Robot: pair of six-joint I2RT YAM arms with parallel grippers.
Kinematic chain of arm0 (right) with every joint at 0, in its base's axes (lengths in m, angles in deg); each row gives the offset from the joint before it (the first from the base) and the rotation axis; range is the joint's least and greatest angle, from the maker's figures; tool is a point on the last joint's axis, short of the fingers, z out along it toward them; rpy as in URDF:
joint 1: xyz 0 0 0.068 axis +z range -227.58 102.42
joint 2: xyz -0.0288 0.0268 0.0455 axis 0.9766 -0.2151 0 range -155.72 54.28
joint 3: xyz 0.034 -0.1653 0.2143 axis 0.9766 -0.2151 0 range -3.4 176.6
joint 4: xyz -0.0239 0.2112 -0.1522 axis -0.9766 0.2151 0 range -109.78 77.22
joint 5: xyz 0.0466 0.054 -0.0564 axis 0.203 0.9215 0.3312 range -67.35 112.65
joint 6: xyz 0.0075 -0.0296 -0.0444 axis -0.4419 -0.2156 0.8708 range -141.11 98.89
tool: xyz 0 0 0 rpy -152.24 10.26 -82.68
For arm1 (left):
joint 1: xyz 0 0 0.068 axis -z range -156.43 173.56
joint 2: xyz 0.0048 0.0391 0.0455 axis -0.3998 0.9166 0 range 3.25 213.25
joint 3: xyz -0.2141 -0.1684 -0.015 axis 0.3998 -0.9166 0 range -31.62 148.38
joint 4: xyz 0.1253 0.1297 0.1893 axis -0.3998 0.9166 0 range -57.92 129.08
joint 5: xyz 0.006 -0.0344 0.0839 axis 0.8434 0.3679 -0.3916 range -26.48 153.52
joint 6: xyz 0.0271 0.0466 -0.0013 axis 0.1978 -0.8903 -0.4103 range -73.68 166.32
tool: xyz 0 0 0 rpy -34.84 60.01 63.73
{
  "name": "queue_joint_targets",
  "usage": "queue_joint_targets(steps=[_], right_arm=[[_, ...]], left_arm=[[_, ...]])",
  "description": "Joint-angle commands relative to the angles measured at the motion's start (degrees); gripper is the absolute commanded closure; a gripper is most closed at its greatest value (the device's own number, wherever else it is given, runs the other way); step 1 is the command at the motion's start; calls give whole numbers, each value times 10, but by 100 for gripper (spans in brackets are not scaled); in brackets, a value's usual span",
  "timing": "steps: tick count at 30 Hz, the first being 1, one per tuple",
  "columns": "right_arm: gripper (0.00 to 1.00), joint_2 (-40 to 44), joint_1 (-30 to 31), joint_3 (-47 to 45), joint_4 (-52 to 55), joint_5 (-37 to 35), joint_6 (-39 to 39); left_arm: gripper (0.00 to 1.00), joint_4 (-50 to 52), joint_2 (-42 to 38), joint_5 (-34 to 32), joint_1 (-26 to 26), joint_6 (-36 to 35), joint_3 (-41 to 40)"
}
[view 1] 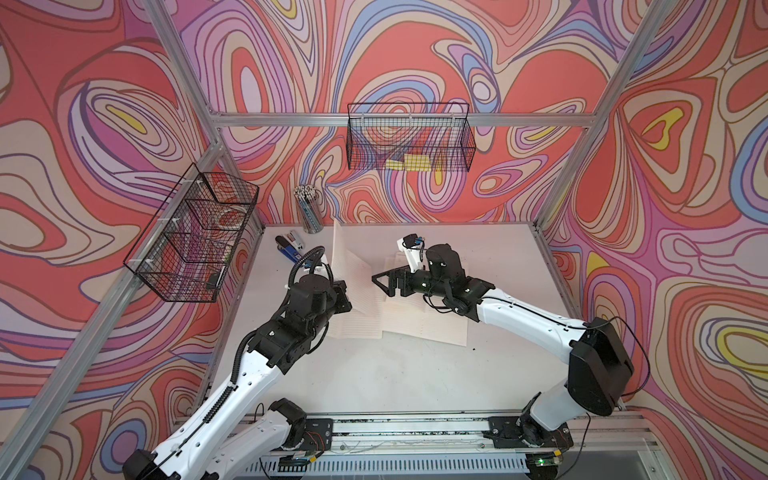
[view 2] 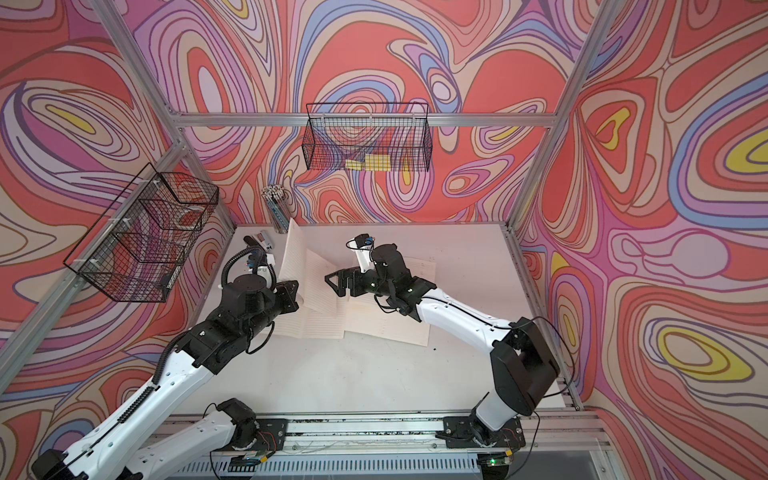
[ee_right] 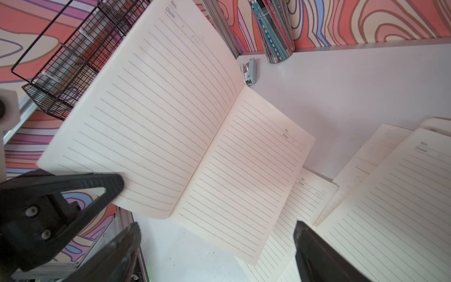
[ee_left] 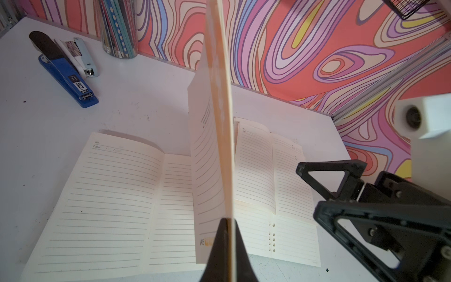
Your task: Close the notebook
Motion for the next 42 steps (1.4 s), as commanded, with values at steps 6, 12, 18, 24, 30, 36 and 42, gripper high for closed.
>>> queue_joint_targets(steps=[6,12,18,24,30,36,42], right_arm=[[2,-95,-2,6,-63,45,-43],[2,-187,-2,13,-138,88,-88],[2,-250,2,31,-185,121,-125],[2,-285,11,46,-202,132,-141],[2,-310,24,58,-208,137,-152],[2,-324,29,51,-207,134,-159],[2,-332,29,42,-205,129,-157]], left_arm=[[100,-3,-53,-42,-4,40,-122],[100,-5,-85,-49,-4,90,-219],[100,11,-121,-49,-4,111,-262],[100,17,-136,-46,-4,118,-280],[100,7,-125,-41,-4,113,-280],[100,-11,-105,-19,-4,98,-271],[75,-47,-81,21,-4,71,-278]])
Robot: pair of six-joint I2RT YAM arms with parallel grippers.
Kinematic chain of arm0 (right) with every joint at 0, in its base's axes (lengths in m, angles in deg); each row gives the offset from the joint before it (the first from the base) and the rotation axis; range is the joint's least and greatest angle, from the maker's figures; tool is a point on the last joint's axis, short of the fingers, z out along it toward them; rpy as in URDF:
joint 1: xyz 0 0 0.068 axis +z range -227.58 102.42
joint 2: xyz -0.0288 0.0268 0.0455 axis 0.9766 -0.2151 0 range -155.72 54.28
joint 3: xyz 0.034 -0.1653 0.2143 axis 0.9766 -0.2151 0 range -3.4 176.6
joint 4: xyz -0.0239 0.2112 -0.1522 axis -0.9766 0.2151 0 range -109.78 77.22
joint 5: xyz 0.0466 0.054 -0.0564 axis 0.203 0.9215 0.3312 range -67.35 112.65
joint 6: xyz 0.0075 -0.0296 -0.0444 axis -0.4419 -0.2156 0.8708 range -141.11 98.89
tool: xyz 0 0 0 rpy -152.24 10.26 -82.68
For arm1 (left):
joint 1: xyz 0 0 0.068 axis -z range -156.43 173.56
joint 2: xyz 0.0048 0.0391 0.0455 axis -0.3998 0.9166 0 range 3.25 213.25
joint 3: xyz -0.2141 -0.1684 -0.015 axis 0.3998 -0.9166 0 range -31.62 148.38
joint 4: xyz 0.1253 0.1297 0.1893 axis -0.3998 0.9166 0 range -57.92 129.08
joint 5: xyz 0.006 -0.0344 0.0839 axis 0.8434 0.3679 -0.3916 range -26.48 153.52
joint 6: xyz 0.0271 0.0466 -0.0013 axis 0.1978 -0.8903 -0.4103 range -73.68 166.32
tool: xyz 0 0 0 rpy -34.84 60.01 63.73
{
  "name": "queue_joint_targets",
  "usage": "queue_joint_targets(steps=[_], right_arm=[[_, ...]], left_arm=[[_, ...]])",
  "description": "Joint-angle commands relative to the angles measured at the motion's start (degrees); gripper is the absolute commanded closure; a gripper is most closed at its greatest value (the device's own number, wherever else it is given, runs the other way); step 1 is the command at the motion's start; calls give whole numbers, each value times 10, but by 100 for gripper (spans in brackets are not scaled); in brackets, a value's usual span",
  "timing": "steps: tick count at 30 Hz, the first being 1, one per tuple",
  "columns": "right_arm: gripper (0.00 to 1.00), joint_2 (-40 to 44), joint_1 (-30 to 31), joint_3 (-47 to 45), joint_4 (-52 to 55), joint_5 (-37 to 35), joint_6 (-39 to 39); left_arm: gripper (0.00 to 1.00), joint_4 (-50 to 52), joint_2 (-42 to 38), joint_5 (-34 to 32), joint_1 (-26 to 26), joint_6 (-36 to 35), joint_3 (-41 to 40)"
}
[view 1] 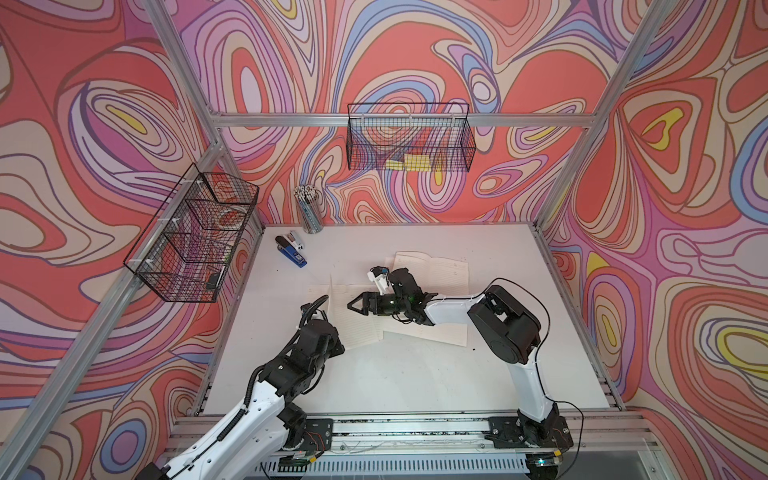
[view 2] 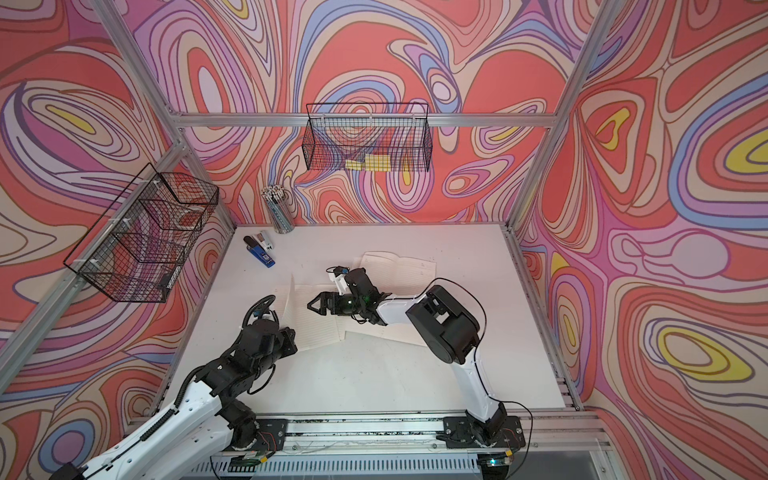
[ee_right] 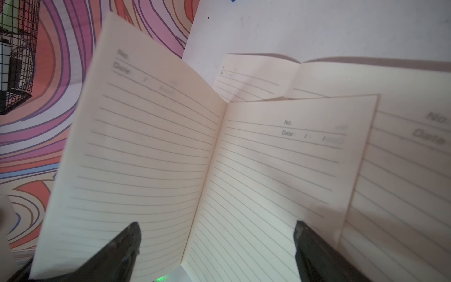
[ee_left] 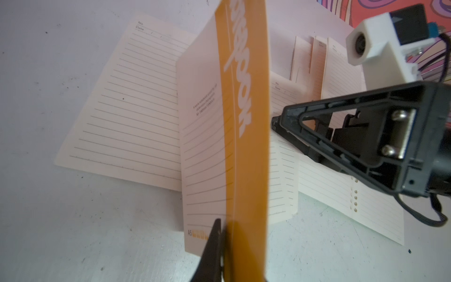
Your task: Close the notebook
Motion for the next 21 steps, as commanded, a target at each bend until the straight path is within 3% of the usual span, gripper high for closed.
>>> queue_joint_targets(steps=[1,10,21], right_arm=[[2,-18,2,-7,-9,-2,-1],[2,-28,2,-11,-16,-3,-6],[2,-19,1,-20,-13,-13,-5]], left_arm=[[72,-53,9,37,-4,-22,-9],[59,-205,12,178,-4,-75,-52],[57,-258,51,242,-3,-144,-56]])
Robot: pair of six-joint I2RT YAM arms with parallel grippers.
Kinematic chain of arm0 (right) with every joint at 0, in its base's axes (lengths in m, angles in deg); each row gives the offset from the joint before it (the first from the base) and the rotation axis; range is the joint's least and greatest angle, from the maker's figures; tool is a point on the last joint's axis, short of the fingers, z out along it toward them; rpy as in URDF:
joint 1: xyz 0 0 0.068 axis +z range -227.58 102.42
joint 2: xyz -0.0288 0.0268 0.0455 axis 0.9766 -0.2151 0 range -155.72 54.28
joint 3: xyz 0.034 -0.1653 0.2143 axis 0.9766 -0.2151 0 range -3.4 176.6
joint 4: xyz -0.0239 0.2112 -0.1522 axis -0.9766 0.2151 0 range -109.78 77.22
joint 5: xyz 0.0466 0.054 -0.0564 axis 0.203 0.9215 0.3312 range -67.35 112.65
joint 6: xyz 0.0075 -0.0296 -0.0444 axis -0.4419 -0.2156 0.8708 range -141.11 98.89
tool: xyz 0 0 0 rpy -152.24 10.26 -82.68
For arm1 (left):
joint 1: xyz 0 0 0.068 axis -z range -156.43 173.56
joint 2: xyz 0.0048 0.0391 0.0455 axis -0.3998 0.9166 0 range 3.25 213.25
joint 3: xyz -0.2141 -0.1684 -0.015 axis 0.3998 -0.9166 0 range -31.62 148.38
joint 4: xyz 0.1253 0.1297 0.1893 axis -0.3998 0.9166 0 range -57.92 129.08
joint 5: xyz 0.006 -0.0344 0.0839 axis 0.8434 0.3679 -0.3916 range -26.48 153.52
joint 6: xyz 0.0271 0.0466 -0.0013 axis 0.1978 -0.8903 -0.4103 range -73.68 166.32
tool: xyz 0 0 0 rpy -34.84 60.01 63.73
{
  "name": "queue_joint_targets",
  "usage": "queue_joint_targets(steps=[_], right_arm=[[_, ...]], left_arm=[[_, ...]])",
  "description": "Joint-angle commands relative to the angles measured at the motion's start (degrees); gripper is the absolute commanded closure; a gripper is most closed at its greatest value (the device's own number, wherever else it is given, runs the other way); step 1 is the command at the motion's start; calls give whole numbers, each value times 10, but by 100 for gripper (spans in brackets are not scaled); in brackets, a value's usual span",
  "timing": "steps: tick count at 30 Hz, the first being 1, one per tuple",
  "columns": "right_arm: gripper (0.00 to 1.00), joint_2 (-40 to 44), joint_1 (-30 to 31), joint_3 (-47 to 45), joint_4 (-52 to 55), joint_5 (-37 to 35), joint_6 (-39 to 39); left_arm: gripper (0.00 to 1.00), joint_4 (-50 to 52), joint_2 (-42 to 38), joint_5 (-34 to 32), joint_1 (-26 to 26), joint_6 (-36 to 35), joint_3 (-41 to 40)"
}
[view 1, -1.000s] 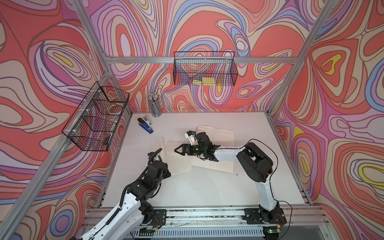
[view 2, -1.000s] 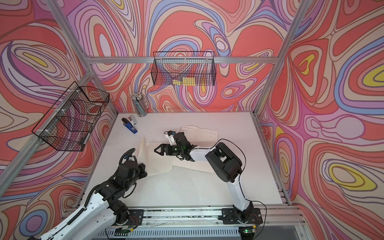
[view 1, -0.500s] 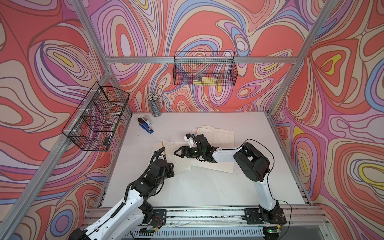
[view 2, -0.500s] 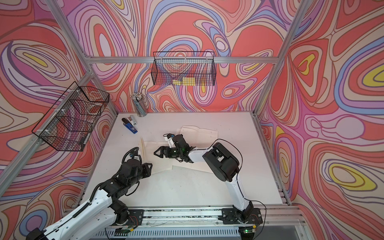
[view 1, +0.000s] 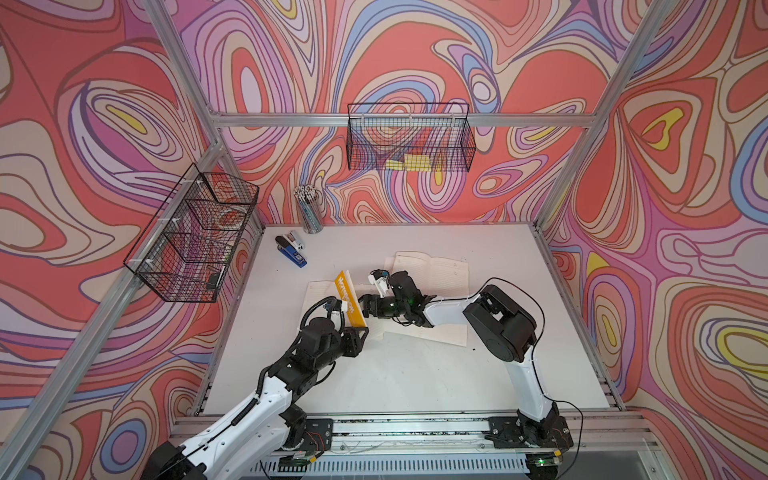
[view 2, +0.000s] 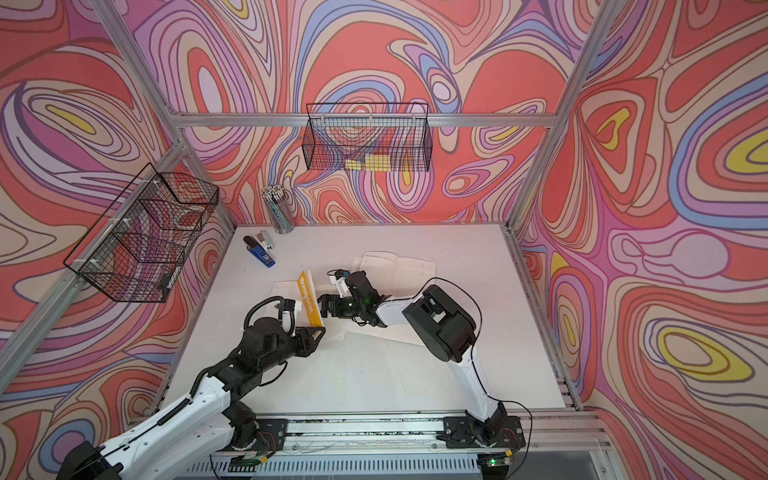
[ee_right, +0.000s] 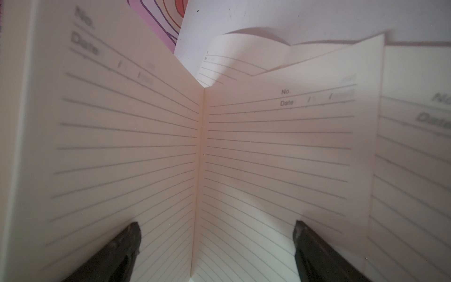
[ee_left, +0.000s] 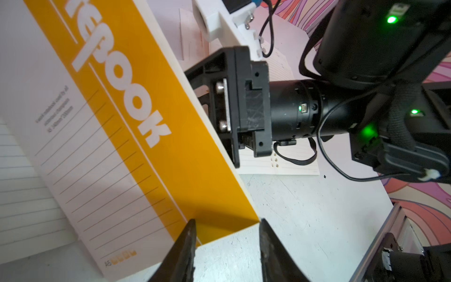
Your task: Close the notebook
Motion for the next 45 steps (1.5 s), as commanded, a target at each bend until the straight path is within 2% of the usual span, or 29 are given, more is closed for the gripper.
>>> queue_joint_targets(steps=[1,14,24,31,36,45], right_arm=[[2,3,2,-11,5,-11,2],[2,112,-1,15,125,-69,77],[2,164,-2,38,157,-96,105],[2,156,-2,46,132,-67,86],[1,147,-2,50,115,-55,72],[2,89,-2,67,73,-26,32]], left_arm=[[57,-45,5,26,-4,-37,-10],[58,-114,62,-2,-4,-64,-47],[59,-155,93,-22,-4,-65,-61],[61,-184,143,-38,-4,-56,-56],[61,-216,191,-27,-4,-43,-50],[63,-218,233,-24,-4,-26,-36]])
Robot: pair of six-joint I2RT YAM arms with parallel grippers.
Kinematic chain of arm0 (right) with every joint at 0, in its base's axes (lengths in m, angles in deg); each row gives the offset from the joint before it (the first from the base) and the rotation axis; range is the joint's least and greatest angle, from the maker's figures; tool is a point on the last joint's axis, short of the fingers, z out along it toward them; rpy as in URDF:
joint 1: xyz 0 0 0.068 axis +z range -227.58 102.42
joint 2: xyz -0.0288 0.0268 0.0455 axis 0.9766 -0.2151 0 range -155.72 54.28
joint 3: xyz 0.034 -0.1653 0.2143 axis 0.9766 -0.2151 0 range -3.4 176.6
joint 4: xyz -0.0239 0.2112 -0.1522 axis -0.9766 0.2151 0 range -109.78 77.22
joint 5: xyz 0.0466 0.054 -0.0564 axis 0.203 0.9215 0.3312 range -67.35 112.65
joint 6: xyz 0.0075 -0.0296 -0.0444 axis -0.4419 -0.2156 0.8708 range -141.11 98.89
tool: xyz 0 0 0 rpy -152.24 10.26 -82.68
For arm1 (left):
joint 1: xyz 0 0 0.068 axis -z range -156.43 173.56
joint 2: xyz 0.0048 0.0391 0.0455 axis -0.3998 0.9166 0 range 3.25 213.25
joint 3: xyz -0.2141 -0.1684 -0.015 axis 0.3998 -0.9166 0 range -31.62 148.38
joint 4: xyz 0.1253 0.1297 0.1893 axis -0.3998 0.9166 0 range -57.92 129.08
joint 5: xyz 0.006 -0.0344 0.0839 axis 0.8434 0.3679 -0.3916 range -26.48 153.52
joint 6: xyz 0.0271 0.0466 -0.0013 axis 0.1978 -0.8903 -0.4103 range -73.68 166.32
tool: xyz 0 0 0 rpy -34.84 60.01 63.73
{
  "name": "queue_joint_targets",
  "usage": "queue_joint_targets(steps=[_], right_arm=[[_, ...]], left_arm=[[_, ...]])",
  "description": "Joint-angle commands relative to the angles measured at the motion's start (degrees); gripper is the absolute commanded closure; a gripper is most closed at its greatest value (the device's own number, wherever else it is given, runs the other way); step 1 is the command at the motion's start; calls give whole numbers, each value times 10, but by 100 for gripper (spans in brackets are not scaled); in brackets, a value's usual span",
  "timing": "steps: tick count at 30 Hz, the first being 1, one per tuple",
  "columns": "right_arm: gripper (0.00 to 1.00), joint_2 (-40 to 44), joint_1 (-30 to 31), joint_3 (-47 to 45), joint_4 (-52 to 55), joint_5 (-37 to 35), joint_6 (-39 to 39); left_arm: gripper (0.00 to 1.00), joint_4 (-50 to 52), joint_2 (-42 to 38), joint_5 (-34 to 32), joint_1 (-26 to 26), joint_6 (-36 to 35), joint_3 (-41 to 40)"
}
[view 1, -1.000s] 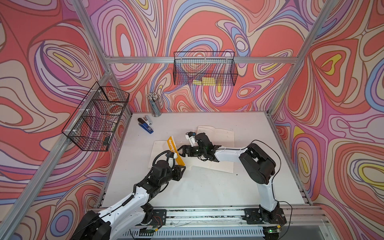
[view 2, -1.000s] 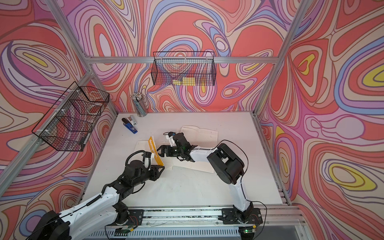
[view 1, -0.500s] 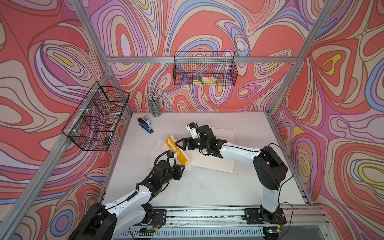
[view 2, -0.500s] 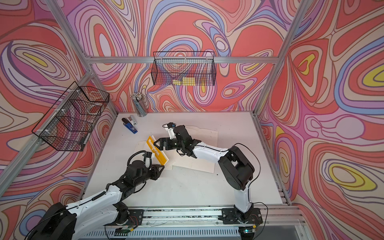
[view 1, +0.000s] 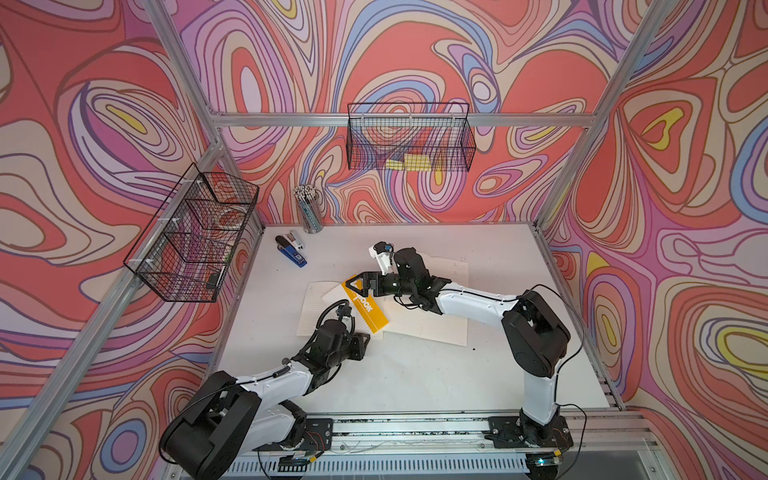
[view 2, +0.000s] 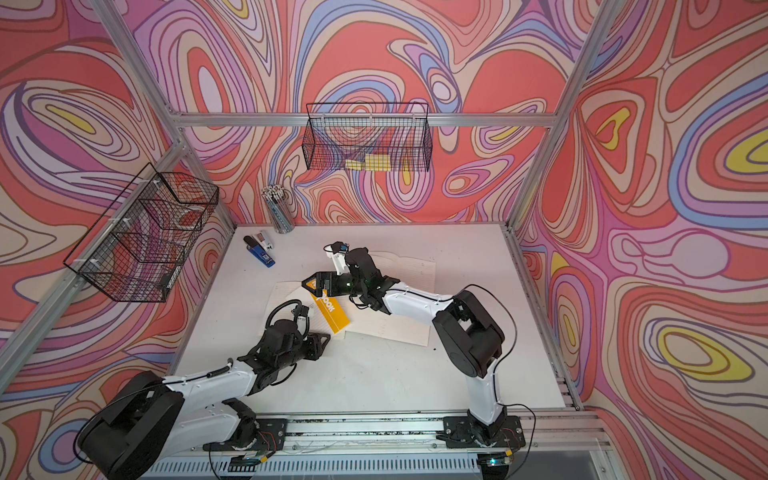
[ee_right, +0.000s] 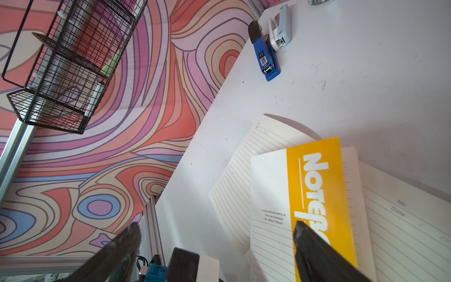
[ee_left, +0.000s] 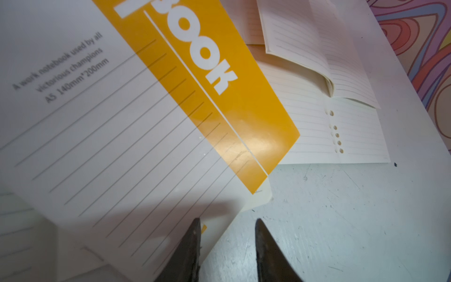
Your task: Close the notebook
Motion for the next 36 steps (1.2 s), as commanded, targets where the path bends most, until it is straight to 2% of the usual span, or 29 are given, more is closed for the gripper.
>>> queue_joint_targets(steps=[1,9,19,30,33,36], right_arm=[[2,-36,-1,5,-34,19,-29],[2,-92,-1,14,-50,27,-47],[2,-123,-1,2,-43,20,-43],[2,-134,-1,-12,-44,18,-39],[2,-133,-1,-17,-44,16,-39],[2,-130,-1,-23,-44,13,-38]], left_arm=[[63,-11,-1,1,-4,9,17],[63,26,-40,-19,-4,7,13],[63,43,-53,-23,-4,14,18],[65,177,-113,-47,-5,37,87],[67,220,-115,-36,-19,46,117],[70,246,-105,-1,-58,70,131]])
